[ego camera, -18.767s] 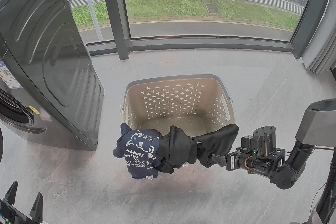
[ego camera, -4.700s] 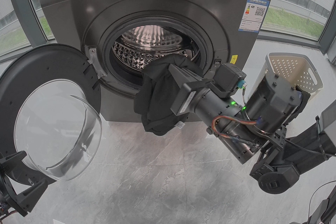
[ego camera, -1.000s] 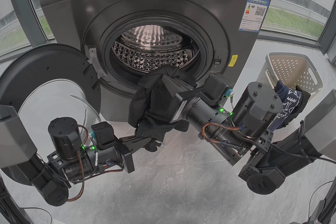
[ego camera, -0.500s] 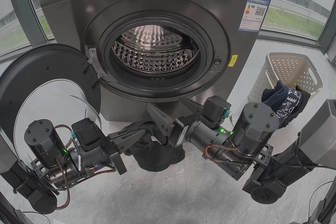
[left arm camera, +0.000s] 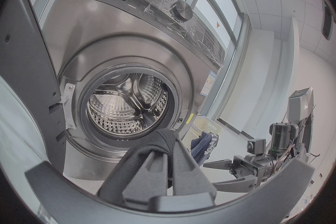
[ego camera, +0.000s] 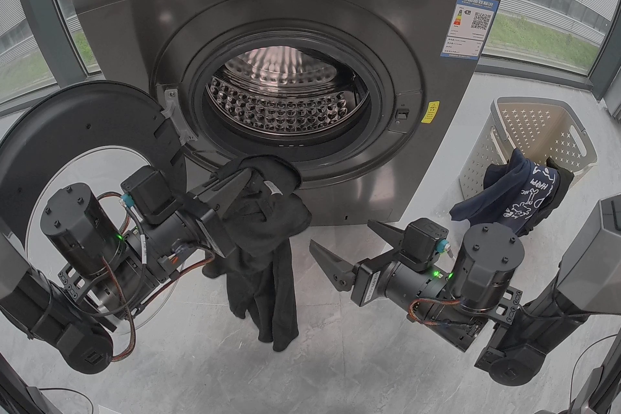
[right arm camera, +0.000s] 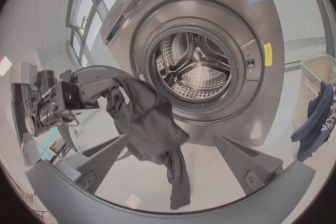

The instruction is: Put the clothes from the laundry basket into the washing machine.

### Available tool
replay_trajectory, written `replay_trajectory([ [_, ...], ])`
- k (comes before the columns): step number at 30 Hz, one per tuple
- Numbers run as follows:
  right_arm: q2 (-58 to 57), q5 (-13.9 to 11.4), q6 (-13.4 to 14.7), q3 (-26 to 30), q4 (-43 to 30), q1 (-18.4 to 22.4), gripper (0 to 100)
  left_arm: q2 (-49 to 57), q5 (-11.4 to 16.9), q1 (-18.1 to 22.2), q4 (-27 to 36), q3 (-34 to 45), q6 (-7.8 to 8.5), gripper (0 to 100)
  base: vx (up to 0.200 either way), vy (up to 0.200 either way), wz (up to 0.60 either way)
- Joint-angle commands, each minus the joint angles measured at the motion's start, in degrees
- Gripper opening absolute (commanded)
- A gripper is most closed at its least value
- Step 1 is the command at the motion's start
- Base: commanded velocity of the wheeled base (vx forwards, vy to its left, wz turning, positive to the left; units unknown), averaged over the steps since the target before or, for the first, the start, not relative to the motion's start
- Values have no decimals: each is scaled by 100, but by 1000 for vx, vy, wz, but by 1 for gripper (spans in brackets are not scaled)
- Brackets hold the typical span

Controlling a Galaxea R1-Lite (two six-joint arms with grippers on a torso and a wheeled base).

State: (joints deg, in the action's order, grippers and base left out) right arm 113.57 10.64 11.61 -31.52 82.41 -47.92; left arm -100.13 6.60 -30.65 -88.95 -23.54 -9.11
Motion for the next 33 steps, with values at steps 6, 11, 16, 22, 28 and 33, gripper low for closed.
replay_trajectory([
  [6,95,-1,0,76,21,46,100,-6,-9,6,1,-107,-3,0,0,0,0],
  [11,183,-1,0,68,38,46,100,-6,-9,6,1,-116,-3,0,0,0,0],
  [16,201,8,26,68,47,46,100,-15,-9,15,1,-151,-3,0,0,0,0],
  [22,306,26,44,68,232,28,100,3,-9,15,1,-300,-12,0,0,0,0],
  [28,447,52,44,59,408,-68,100,82,-27,-11,1,-625,-135,0,0,0,0],
  [33,421,87,35,-29,408,-86,100,82,-27,-64,1,-643,-126,0,0,0,0],
])
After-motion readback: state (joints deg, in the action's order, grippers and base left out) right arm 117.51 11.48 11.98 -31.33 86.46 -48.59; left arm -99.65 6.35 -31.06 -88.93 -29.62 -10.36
